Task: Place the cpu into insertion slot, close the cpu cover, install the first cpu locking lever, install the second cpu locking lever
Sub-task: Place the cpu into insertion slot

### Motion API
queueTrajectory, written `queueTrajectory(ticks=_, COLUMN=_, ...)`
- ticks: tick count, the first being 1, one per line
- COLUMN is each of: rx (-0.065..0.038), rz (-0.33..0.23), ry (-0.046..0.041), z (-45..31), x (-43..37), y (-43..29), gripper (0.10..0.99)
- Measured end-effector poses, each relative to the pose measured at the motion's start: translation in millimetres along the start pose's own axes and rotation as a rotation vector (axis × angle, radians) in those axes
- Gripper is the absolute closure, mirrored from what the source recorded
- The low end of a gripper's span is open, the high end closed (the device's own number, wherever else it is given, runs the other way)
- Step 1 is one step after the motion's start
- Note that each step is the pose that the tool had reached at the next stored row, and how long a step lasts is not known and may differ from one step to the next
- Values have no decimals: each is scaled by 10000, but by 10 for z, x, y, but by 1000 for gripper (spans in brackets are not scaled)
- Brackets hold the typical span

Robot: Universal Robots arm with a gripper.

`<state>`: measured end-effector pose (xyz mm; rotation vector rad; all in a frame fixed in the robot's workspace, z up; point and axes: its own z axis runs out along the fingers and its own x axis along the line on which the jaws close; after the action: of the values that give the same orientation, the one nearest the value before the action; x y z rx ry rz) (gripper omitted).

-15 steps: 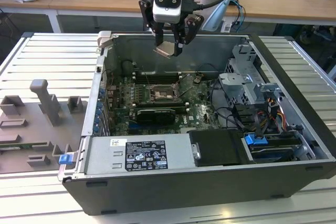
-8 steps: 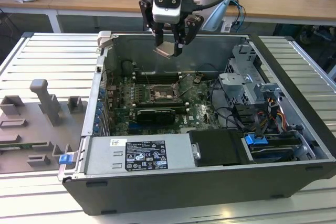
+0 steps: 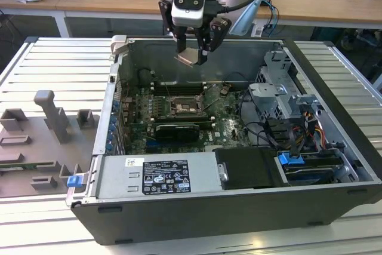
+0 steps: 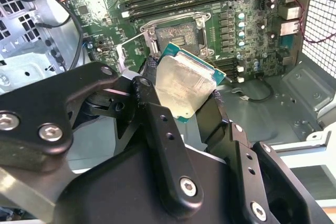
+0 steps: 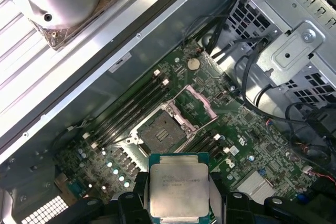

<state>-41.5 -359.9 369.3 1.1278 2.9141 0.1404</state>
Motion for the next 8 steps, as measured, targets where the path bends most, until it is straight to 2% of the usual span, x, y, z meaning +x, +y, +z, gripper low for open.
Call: queueTrajectory(ticks=8, rx=-4, rz=191, ry=-17, z=7, x=0, y=-1, gripper=545)
